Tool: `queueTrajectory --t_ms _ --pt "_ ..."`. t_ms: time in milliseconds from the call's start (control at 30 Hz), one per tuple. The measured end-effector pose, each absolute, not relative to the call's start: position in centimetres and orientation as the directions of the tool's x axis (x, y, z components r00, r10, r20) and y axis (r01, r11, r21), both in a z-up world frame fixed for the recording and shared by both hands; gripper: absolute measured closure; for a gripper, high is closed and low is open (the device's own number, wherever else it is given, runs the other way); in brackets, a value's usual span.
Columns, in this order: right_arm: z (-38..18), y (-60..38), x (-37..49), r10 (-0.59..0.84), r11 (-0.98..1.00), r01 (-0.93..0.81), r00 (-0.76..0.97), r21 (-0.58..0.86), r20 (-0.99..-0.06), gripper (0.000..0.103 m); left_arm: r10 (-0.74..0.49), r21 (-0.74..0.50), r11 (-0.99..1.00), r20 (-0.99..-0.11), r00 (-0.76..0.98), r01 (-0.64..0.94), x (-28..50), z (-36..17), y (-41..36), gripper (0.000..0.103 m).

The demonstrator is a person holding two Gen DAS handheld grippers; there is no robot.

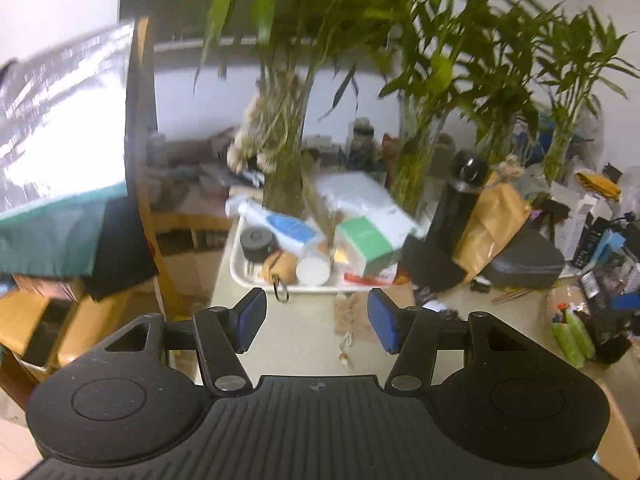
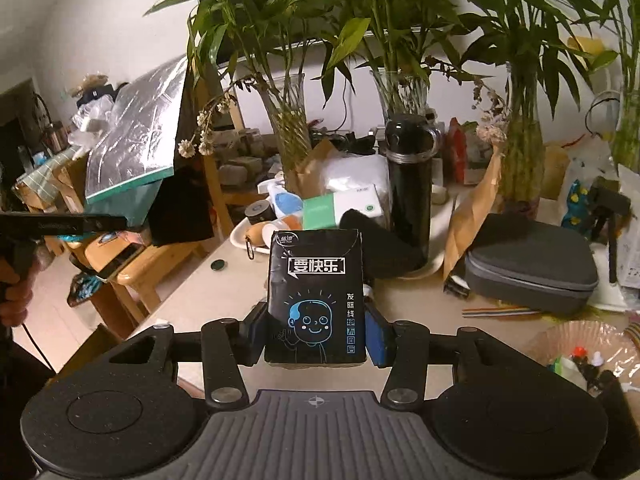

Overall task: Organize soft objects
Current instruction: 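Hold the black box raised in the right tool while the left tool moves toward the burlap pouch, then lower the left tool onto the burlap drawstring pouch and close it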

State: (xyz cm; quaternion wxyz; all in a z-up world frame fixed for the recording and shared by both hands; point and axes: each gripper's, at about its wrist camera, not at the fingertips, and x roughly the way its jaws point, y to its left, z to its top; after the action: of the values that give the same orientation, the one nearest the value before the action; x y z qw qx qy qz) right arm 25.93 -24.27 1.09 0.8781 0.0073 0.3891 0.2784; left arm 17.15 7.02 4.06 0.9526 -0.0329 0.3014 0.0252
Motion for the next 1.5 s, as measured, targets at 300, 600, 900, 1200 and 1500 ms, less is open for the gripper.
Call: queueTrajectory --t_ms 300,600,900,1200,1500 --pt "1.2 -24.0 25.5 0.499 0.842 -0.491 0.551 0.224 -0.669 0.051 0.107 -0.013 0.988 -0.662 0.742 -0.154 15.7 -0.5 7.8 0.038" --pt "1.0 -22.0 26.4 0.497 0.835 -0.509 0.54 0.207 -0.679 0.051 0.08 -0.003 0.994 -0.656 0.75 -0.109 16.4 -1.8 8.4 0.037" --pt "1.0 -22.7 26.0 0.493 0.839 -0.505 0.55 0.202 -0.675 0.051 0.032 -0.021 0.998 -0.669 0.742 -0.062 19.3 -3.7 8.1 0.037" --pt "0.8 -22.9 26.2 0.483 0.844 -0.5 0.548 0.195 -0.683 0.051 -0.034 -0.036 0.999 -0.688 0.725 0.012 24.1 -6.9 7.2 0.037" --pt "0.8 -22.4 26.4 0.493 0.832 -0.521 0.538 0.19 -0.684 0.051 -0.081 -0.057 0.997 -0.714 0.695 0.059 28.5 -10.3 7.3 0.037"
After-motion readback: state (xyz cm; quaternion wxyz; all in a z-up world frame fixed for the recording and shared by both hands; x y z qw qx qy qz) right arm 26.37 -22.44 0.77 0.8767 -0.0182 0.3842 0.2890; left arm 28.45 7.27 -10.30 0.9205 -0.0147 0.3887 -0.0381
